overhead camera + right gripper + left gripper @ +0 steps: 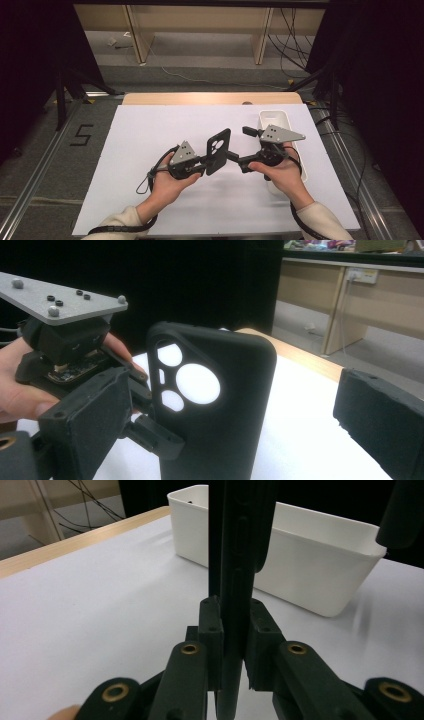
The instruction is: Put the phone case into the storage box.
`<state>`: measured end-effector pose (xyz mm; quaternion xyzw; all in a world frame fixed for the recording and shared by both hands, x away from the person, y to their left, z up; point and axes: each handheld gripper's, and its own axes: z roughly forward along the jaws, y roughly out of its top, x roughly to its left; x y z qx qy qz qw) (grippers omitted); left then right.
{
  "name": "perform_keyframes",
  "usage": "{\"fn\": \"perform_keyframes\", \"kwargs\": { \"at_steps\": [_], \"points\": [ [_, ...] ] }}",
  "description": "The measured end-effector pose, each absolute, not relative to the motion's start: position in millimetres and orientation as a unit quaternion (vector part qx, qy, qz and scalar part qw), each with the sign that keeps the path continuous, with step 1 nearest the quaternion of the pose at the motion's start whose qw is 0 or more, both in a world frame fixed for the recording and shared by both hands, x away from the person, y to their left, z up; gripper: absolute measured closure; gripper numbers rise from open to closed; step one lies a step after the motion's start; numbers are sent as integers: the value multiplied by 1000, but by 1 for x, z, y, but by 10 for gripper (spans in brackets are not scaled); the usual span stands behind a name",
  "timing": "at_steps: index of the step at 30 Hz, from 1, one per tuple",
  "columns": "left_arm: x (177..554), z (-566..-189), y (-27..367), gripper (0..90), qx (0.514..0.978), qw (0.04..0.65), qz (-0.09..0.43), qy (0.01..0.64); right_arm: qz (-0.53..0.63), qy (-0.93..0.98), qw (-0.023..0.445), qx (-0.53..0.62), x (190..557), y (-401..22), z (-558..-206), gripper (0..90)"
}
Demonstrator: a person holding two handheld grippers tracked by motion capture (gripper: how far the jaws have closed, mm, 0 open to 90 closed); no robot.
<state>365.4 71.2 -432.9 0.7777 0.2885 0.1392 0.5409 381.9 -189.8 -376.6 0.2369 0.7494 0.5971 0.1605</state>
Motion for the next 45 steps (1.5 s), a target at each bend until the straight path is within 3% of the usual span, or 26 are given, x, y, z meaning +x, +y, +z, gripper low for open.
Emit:
{"fn": "perform_keyframes", "kwargs": {
  "at_steps": [45],
  "points": [
    [364, -435, 53, 799, 772, 534, 152, 308, 601, 710, 211, 301, 372, -162, -388, 7]
  ]
}}
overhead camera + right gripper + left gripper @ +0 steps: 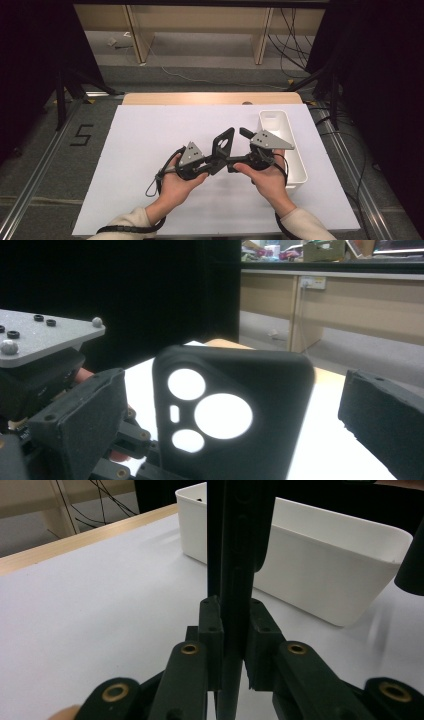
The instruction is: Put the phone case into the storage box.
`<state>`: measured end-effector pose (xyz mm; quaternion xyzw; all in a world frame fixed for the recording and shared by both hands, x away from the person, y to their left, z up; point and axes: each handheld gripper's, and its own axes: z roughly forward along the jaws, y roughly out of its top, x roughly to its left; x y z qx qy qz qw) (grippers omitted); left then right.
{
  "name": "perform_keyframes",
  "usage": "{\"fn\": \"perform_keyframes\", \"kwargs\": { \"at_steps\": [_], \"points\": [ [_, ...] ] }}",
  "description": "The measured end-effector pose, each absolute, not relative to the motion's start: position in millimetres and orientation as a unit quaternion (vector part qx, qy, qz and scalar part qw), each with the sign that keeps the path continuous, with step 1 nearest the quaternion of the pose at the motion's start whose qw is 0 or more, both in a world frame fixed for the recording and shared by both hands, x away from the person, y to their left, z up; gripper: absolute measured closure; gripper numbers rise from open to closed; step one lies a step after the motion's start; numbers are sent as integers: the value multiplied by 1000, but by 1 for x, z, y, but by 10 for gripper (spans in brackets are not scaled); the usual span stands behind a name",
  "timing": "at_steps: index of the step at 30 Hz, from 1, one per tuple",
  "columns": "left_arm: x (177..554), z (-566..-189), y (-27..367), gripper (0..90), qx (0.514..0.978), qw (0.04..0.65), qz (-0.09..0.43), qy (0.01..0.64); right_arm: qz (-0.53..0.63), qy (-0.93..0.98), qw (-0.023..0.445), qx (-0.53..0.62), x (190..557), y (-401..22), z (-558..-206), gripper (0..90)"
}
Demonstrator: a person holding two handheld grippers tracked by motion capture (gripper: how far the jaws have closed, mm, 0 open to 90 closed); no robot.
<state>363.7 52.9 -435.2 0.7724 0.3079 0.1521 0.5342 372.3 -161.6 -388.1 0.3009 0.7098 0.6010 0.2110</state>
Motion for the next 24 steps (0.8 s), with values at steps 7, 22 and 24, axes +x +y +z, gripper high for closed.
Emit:
{"fn": "perform_keyframes", "kwargs": {
  "at_steps": [7, 22, 24],
  "points": [
    [363, -435, 53, 799, 773, 534, 154, 306, 597, 712, 212, 302, 374, -155, -391, 6],
    [361, -434, 50, 799, 774, 536, 152, 300, 597, 708, 215, 308, 376, -154, -394, 12],
    [361, -434, 50, 800, 775, 536, 151, 299, 597, 708, 218, 310, 376, -153, -395, 17]
  ]
}}
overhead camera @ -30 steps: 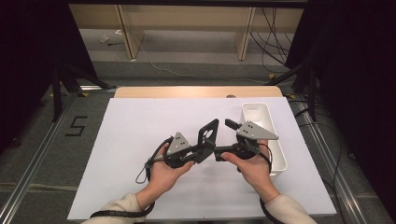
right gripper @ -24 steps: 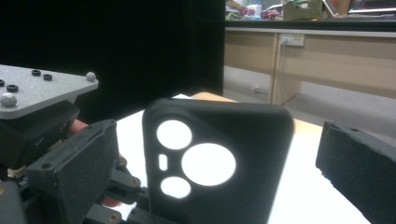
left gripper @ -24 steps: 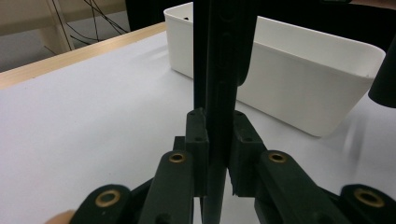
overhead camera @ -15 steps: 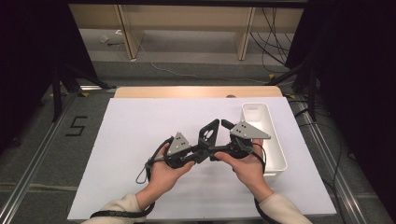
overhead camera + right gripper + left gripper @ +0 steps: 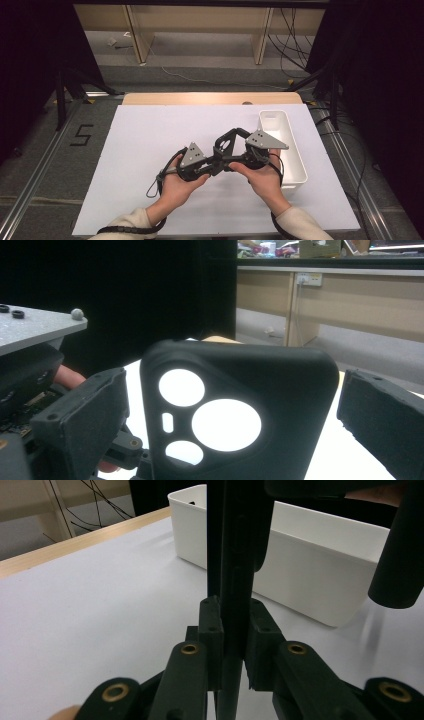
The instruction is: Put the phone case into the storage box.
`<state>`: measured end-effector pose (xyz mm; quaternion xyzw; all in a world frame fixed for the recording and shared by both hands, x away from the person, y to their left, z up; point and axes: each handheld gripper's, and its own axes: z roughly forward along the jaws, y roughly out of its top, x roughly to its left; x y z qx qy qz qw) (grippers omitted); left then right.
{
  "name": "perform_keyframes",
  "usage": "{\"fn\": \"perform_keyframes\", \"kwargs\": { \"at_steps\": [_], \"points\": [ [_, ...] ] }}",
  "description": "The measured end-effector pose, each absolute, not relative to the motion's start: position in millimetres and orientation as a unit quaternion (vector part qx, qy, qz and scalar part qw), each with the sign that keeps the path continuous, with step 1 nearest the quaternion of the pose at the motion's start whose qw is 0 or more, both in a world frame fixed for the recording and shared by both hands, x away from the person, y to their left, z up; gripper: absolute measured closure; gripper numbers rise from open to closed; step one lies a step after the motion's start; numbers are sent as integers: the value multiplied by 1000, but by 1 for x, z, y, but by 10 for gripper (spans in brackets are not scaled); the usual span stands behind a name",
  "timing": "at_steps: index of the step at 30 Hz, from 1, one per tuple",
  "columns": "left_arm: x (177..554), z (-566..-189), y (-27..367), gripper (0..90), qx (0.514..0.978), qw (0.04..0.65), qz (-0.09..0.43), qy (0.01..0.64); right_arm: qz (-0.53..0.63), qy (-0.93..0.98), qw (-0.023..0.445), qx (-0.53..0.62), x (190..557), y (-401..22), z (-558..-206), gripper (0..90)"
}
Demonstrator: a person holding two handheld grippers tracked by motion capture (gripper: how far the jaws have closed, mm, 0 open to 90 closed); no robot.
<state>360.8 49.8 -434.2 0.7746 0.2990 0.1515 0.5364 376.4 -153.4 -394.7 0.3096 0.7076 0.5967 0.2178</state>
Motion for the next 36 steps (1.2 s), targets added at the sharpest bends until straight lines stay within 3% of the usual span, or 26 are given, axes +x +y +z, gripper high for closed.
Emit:
{"fn": "perform_keyframes", "kwargs": {
  "at_steps": [18, 36],
  "points": [
    [360, -434, 49, 799, 776, 537, 153, 294, 601, 698, 226, 317, 375, -153, -396, 124],
    [360, -431, 50, 790, 776, 541, 160, 281, 597, 696, 236, 321, 371, -151, -392, 148]
  ]
}}
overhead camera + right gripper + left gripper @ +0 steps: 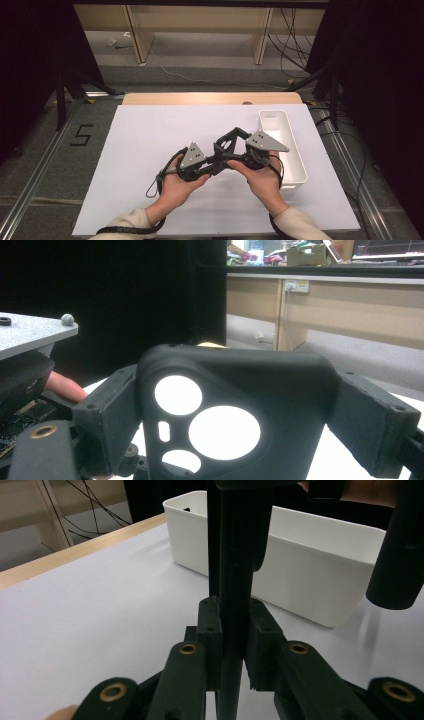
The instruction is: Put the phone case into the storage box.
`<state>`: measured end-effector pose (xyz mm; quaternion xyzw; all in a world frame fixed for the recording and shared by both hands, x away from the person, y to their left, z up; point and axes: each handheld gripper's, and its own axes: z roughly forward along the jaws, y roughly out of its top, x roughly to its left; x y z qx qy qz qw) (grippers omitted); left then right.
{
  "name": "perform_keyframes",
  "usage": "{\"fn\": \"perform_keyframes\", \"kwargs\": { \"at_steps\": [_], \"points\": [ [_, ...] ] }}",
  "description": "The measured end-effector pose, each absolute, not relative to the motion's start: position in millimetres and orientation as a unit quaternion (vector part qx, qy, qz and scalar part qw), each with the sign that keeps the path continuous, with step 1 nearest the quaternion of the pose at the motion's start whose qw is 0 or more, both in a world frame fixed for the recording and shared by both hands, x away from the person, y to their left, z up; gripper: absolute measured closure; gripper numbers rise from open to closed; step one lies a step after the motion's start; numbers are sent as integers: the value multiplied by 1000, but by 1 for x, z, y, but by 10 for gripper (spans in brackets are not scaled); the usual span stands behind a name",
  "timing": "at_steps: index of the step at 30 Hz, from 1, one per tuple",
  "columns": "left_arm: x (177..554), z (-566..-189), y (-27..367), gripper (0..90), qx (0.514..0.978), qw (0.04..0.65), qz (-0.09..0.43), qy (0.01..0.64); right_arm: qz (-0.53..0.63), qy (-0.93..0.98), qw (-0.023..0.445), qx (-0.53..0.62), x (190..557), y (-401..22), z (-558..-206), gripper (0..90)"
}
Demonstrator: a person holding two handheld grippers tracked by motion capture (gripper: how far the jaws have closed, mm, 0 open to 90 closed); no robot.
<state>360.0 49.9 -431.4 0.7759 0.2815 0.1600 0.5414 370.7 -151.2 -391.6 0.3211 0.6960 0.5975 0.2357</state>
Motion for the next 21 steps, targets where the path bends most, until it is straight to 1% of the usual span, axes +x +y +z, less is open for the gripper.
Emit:
{"fn": "perform_keyframes", "kwargs": {
  "at_steps": [4, 12, 13, 15, 21],
  "points": [
    [359, -431, 50, 782, 777, 541, 162, 278, 595, 696, 239, 323, 370, -151, -391, 150],
    [358, -430, 49, 707, 779, 543, 165, 266, 593, 694, 250, 323, 369, -151, -389, 153],
    [358, -430, 48, 683, 779, 543, 167, 266, 592, 694, 251, 323, 369, -151, -389, 152],
    [358, -429, 48, 604, 780, 543, 165, 265, 589, 696, 254, 323, 368, -151, -388, 152],
    [355, -425, 53, 300, 781, 547, 155, 256, 593, 690, 257, 327, 369, -154, -387, 152]
  ]
}}
